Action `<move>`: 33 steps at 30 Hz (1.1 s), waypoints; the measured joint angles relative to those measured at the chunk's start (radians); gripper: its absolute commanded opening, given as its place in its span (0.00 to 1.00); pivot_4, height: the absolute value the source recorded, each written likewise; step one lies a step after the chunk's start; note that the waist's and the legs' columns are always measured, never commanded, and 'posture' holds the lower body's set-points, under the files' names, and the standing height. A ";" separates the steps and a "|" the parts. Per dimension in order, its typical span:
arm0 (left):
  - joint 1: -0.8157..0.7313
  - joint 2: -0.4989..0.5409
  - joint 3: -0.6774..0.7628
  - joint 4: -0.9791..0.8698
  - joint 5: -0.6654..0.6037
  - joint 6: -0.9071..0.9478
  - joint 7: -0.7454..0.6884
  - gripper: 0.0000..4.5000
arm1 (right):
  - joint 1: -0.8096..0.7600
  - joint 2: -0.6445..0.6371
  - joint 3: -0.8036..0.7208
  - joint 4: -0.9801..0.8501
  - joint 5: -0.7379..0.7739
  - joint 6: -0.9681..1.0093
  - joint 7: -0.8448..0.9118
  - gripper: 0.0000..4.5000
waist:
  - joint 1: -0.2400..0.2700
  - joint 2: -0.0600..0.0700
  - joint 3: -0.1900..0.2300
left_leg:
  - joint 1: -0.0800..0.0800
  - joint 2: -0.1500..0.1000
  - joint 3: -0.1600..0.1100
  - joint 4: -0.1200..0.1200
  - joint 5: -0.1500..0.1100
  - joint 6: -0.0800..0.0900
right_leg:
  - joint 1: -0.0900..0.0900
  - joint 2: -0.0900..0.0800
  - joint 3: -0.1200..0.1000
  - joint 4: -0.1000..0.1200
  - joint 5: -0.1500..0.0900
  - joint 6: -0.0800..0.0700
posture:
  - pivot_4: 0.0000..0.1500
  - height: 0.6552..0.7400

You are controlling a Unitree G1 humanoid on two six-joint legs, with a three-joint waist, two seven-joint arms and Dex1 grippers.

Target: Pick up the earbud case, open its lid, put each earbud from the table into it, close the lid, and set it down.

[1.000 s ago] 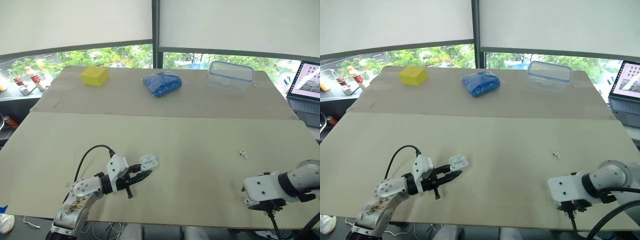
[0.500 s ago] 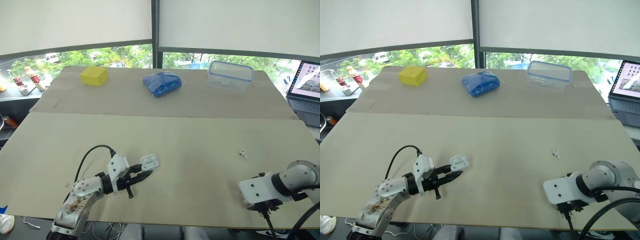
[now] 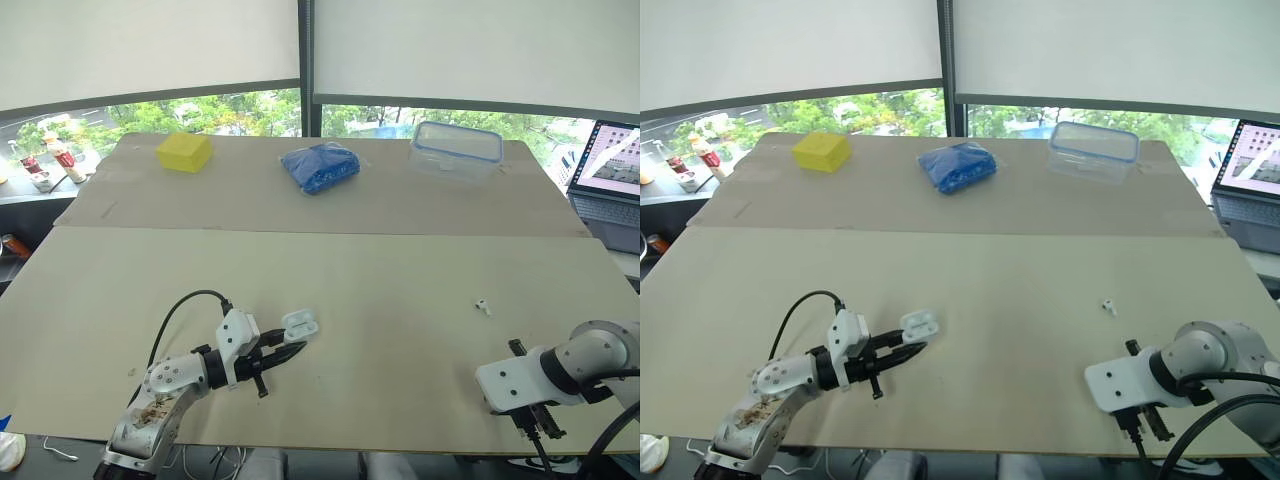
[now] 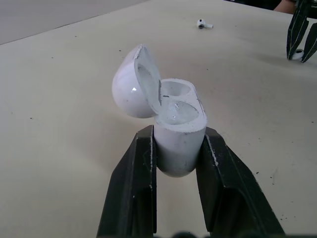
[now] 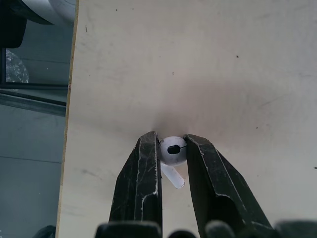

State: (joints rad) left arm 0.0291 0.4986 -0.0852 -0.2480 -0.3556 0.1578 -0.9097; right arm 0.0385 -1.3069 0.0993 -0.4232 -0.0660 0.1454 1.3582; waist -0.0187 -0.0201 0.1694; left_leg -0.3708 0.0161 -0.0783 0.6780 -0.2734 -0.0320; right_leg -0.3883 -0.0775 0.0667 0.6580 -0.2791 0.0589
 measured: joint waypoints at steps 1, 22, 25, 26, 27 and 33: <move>-0.001 -0.001 -0.001 0.000 0.000 0.000 0.001 0.13 | -0.004 0.001 -0.002 0.000 0.007 0.003 -0.006 0.08 | 0.000 0.000 0.000 | 0.000 0.000 0.000 0.000 0.000 0.000 | 0.000 0.000 0.000 0.000 0.000 0.000 | 1.00 0.52; -0.233 -0.192 -0.017 0.083 -0.036 0.064 0.108 0.13 | -0.436 1.088 -0.280 -0.251 0.748 0.932 -0.914 0.08 | 0.005 0.000 0.000 | -0.011 -0.001 -0.002 0.002 0.001 -0.001 | -0.012 0.000 -0.001 0.006 0.001 0.000 | 1.00 0.52; -0.266 -0.202 -0.019 0.126 -0.030 0.064 0.115 0.13 | -0.440 1.220 -0.251 -0.236 0.744 0.906 -1.031 0.08 | 0.003 0.001 0.000 | -0.015 -0.001 -0.002 0.002 0.002 -0.003 | -0.017 0.000 -0.001 0.009 0.001 -0.001 | 1.00 0.52; -0.282 -0.209 -0.021 0.138 -0.029 0.064 0.115 0.13 | -0.438 1.245 -0.232 -0.226 0.735 0.887 -1.054 0.08 | 0.003 0.001 0.000 | -0.015 -0.001 -0.002 0.002 0.002 -0.003 | -0.017 0.000 -0.001 0.009 0.001 -0.001 | 1.00 0.52; -0.299 -0.213 -0.023 0.148 -0.027 0.064 0.115 0.13 | -0.435 1.256 -0.212 -0.215 0.726 0.871 -1.068 0.08 | 0.002 0.001 0.000 | -0.015 -0.001 -0.002 0.002 0.002 -0.003 | -0.017 0.000 -0.001 0.009 0.001 -0.001 | 1.00 0.52; -0.346 -0.215 -0.024 0.194 -0.021 0.062 0.112 0.13 | -0.371 1.283 -0.126 -0.155 0.664 0.751 -1.106 0.08 | -0.007 0.001 0.000 | -0.015 -0.001 -0.002 0.002 0.002 -0.003 | -0.018 0.000 -0.001 0.009 0.001 -0.001 | 1.00 0.52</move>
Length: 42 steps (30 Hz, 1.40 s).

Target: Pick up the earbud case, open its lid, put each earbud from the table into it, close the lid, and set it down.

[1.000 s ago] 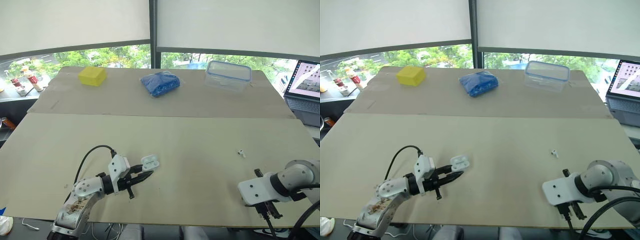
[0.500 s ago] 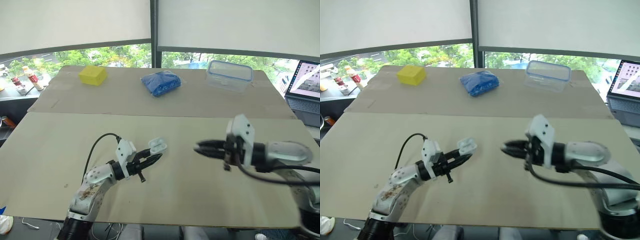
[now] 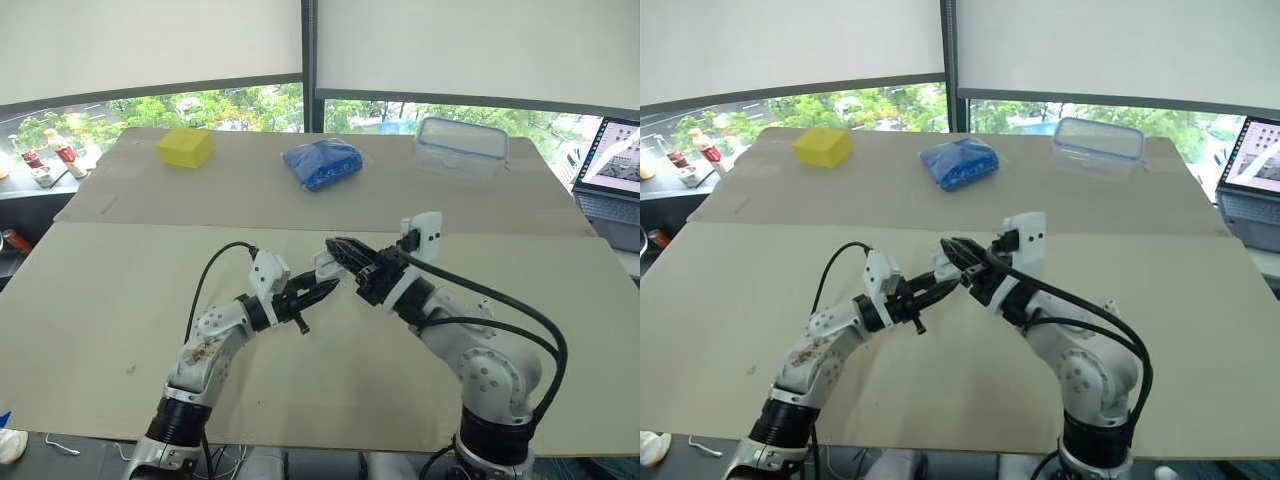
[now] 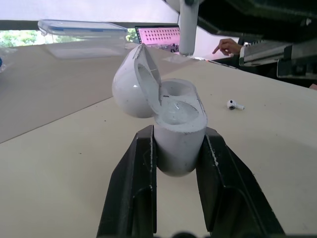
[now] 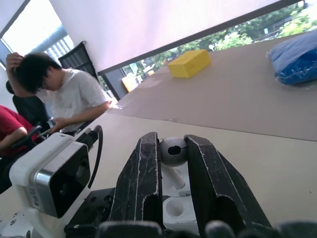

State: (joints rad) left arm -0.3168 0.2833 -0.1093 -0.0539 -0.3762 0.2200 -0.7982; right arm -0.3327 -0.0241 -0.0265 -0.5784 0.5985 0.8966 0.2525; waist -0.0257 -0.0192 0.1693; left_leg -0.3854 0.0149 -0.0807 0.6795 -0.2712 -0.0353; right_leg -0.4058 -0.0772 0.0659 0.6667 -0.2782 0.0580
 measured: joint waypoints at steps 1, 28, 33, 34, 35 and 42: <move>-0.002 -0.001 -0.001 0.007 0.001 0.000 0.000 0.13 | 0.006 0.001 0.011 0.009 -0.008 -0.017 -0.001 0.08 | -0.004 0.000 0.000 | 0.000 0.000 0.000 0.000 0.000 0.000 | 0.000 0.000 0.000 0.000 0.000 0.000 | 1.00 0.52; -0.026 -0.001 -0.002 0.047 0.021 -0.002 -0.020 0.13 | 0.082 -0.059 0.206 0.112 -0.199 -0.288 0.028 0.19 | -0.017 0.000 0.000 | 0.000 0.000 0.000 0.000 0.000 0.000 | 0.000 0.000 0.000 0.000 0.000 0.000 | 1.00 0.52; -0.027 0.000 -0.002 0.045 0.021 -0.003 -0.020 0.13 | 0.087 -0.070 0.200 0.093 -0.195 -0.291 0.024 0.62 | -0.016 0.000 0.000 | 0.000 0.000 0.000 0.000 0.000 0.000 | 0.000 0.000 0.000 -0.001 0.000 0.000 | 1.00 0.52; -0.026 0.001 -0.002 0.044 0.021 -0.003 -0.020 0.13 | 0.093 -0.082 0.190 0.071 -0.185 -0.278 0.023 0.69 | -0.015 0.000 0.000 | -0.001 0.000 0.000 0.000 0.000 0.000 | 0.000 0.000 0.000 -0.001 0.000 0.000 | 1.00 0.52; -0.026 0.001 -0.002 0.044 0.021 -0.003 -0.020 0.13 | 0.102 -0.091 0.176 0.048 -0.175 -0.265 0.023 0.70 | -0.014 0.000 0.000 | -0.001 0.000 0.000 0.000 0.000 0.000 | 0.000 0.000 0.000 -0.001 0.000 0.000 | 1.00 0.52; -0.013 0.012 -0.001 0.040 0.022 -0.004 -0.019 0.13 | 0.211 -0.331 -0.018 -0.176 -0.045 -0.166 0.080 0.70 | -0.012 0.000 0.000 | -0.001 0.000 0.000 0.000 0.000 0.000 | 0.001 0.000 0.000 -0.002 0.000 0.000 | 1.00 0.52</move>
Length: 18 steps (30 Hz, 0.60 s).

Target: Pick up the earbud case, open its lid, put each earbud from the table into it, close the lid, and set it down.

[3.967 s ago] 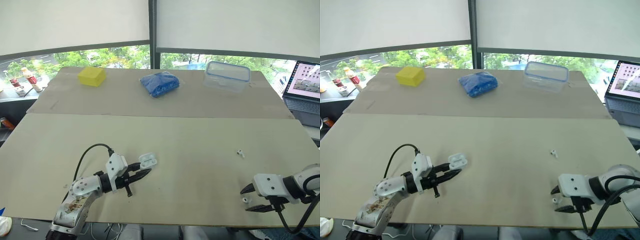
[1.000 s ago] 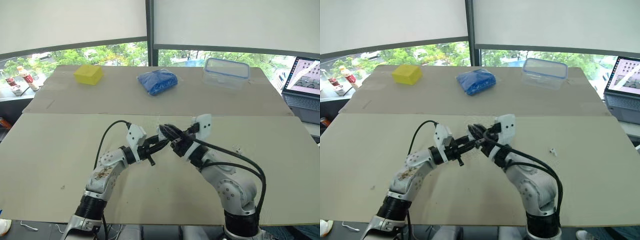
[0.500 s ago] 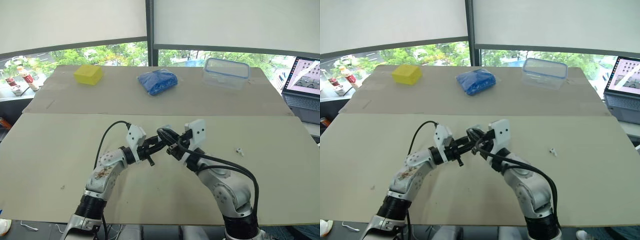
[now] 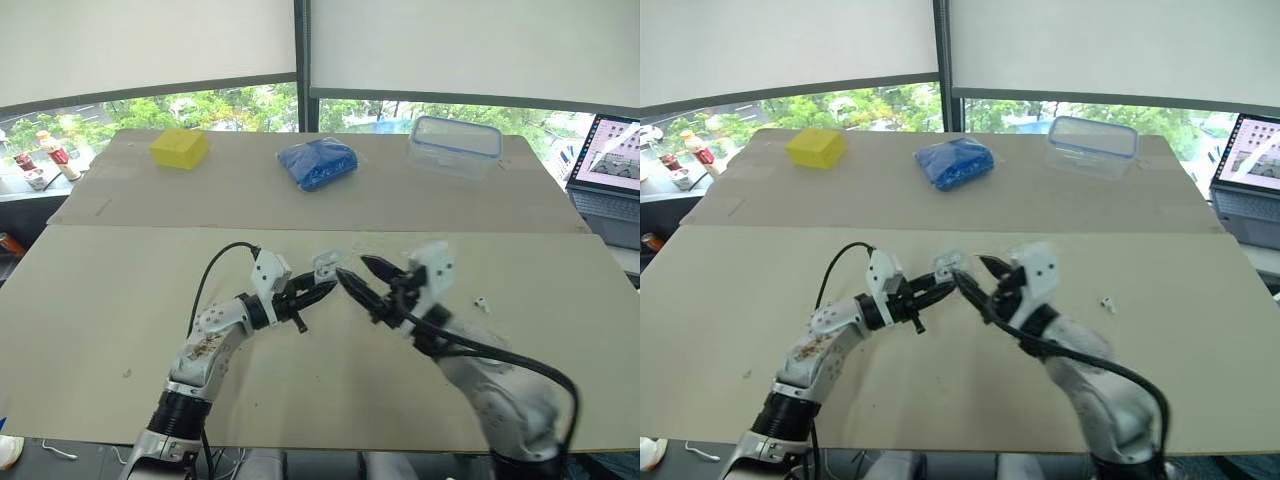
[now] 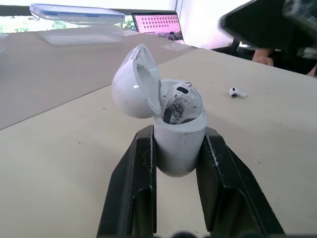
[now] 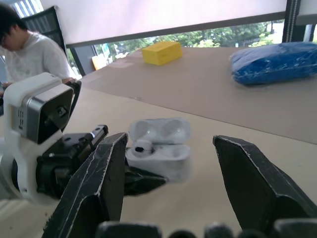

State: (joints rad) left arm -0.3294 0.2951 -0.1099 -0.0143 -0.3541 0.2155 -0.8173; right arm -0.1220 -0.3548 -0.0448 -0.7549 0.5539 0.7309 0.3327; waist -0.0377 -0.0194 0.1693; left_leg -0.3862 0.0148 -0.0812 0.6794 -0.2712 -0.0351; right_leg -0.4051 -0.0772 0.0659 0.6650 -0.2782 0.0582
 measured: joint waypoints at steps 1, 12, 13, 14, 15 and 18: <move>0.004 0.000 -0.001 -0.002 0.000 0.000 0.000 0.13 | 0.025 -0.040 -0.035 -0.024 0.005 -0.001 0.014 0.70 | 0.000 0.000 0.000 | 0.000 0.000 0.000 0.000 0.000 0.000 | 0.000 0.000 0.000 0.000 0.000 0.000 | 1.00 0.52; 0.054 0.024 0.017 -0.012 0.021 -0.091 0.001 0.13 | 0.585 -0.216 -0.518 0.138 -0.143 -0.273 0.218 0.70 | 0.023 0.000 0.000 | 0.002 0.000 0.001 0.000 0.000 0.000 | 0.003 0.000 0.000 -0.001 0.000 0.000 | 1.00 0.52; 0.061 0.025 0.017 -0.012 0.021 -0.096 0.001 0.13 | 0.632 -0.216 -0.545 0.176 -0.161 -0.317 0.242 0.70 | 0.023 0.000 0.000 | 0.002 0.000 0.002 0.000 0.000 0.000 | 0.003 0.000 0.001 -0.001 0.000 0.000 | 1.00 0.52; 0.064 0.026 0.017 -0.012 0.021 -0.101 0.001 0.13 | 0.656 -0.215 -0.557 0.196 -0.172 -0.334 0.256 0.70 | 0.022 0.000 0.000 | 0.002 0.000 0.002 0.000 0.000 0.000 | 0.003 0.000 0.001 -0.001 0.000 0.000 | 1.00 0.52; 0.065 0.026 0.017 -0.012 0.021 -0.103 0.001 0.13 | 0.673 -0.214 -0.565 0.213 -0.179 -0.351 0.267 0.70 | 0.020 0.000 0.000 | 0.002 0.000 0.002 0.000 0.000 0.000 | 0.003 0.000 0.001 -0.001 0.000 0.000 | 1.00 0.52; 0.065 0.026 0.014 -0.012 0.021 -0.107 0.002 0.13 | 0.728 -0.186 -0.590 0.268 -0.177 -0.399 0.306 0.70 | 0.016 0.001 -0.001 | 0.003 0.000 0.002 0.000 0.000 0.000 | 0.003 0.000 0.001 -0.001 0.000 0.000 | 1.00 0.52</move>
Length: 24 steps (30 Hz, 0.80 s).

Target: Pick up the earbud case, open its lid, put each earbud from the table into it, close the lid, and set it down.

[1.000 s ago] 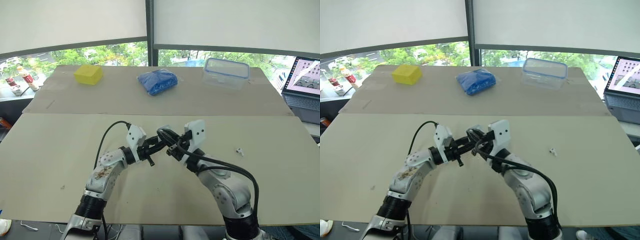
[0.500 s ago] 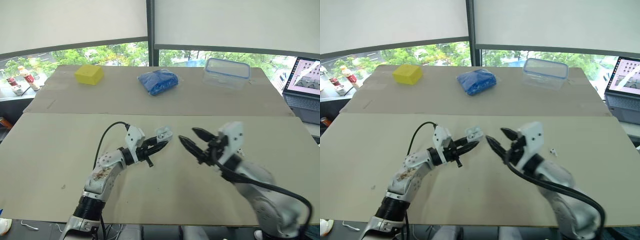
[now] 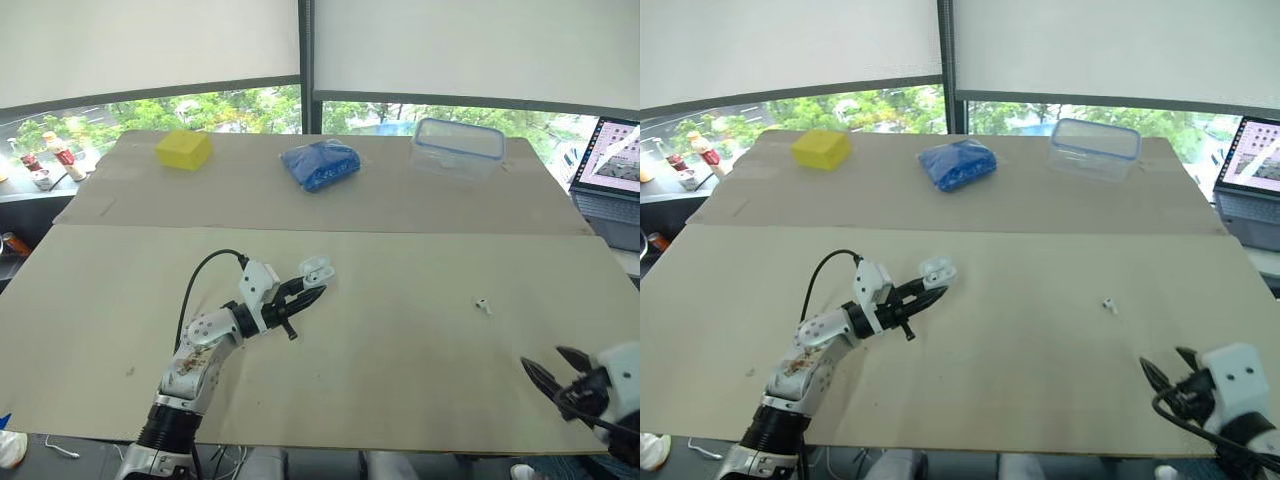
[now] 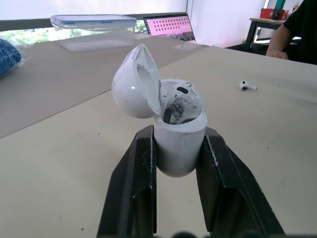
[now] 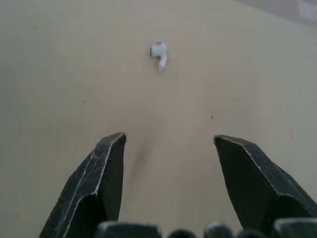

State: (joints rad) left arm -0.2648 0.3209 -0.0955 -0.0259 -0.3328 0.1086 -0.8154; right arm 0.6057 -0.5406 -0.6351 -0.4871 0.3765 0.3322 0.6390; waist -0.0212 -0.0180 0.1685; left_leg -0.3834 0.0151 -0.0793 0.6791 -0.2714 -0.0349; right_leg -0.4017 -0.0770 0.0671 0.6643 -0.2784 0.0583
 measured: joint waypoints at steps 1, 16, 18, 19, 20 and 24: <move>0.001 0.001 0.000 0.000 0.000 0.000 0.000 0.13 | 0.013 0.001 -0.004 0.012 0.000 -0.006 0.010 0.75 | 0.001 0.001 0.000 | 0.000 0.000 0.000 0.000 0.000 0.000 | 0.000 0.000 0.000 0.000 0.000 0.000 | 1.00 0.52; 0.006 0.003 -0.010 -0.003 0.000 0.001 -0.002 0.13 | -0.297 -0.119 0.118 0.106 -0.003 0.086 0.010 1.00 | 0.002 0.001 -0.001 | 0.000 0.000 0.000 0.000 0.000 0.000 | 0.000 0.000 0.001 0.000 0.000 0.000 | 1.00 0.52; 0.009 0.003 -0.014 -0.005 0.000 0.001 -0.003 0.13 | -0.392 -0.149 0.169 0.166 -0.011 0.115 0.007 1.00 | 0.006 0.001 -0.001 | 0.000 -0.001 0.000 0.000 0.000 0.000 | 0.000 0.000 0.000 0.000 0.000 0.000 | 1.00 0.52; 0.010 0.004 -0.016 -0.006 0.000 0.001 -0.003 0.13 | -0.439 -0.157 0.197 0.199 -0.014 0.125 0.007 1.00 | 0.009 0.001 -0.001 | -0.001 -0.001 0.000 0.001 0.000 0.000 | 0.000 0.000 0.000 0.000 0.000 0.000 | 1.00 0.52; 0.011 0.005 -0.017 -0.005 0.000 0.002 -0.003 0.13 | -0.478 -0.158 0.216 0.228 -0.017 0.131 0.007 1.00 | 0.008 0.001 -0.001 | -0.001 -0.001 0.000 0.001 0.000 0.000 | 0.000 0.000 0.000 0.000 0.000 0.000 | 1.00 0.52; 0.012 0.002 -0.025 -0.006 0.000 0.002 -0.003 0.13 | -0.607 -0.168 0.283 0.372 -0.049 0.132 0.009 1.00 | 0.010 0.001 -0.001 | -0.001 -0.001 0.000 0.001 0.000 0.000 | 0.000 -0.001 0.000 0.000 0.000 0.000 | 1.00 0.52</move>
State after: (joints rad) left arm -0.2531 0.3231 -0.1202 -0.0320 -0.3333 0.1110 -0.8183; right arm -0.0009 -0.7082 -0.3516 -0.1155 0.3275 0.4645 0.6478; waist -0.0115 -0.0170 0.1679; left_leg -0.3843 0.0141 -0.0790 0.6802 -0.2713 -0.0350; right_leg -0.4017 -0.0778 0.0674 0.6640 -0.2782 0.0586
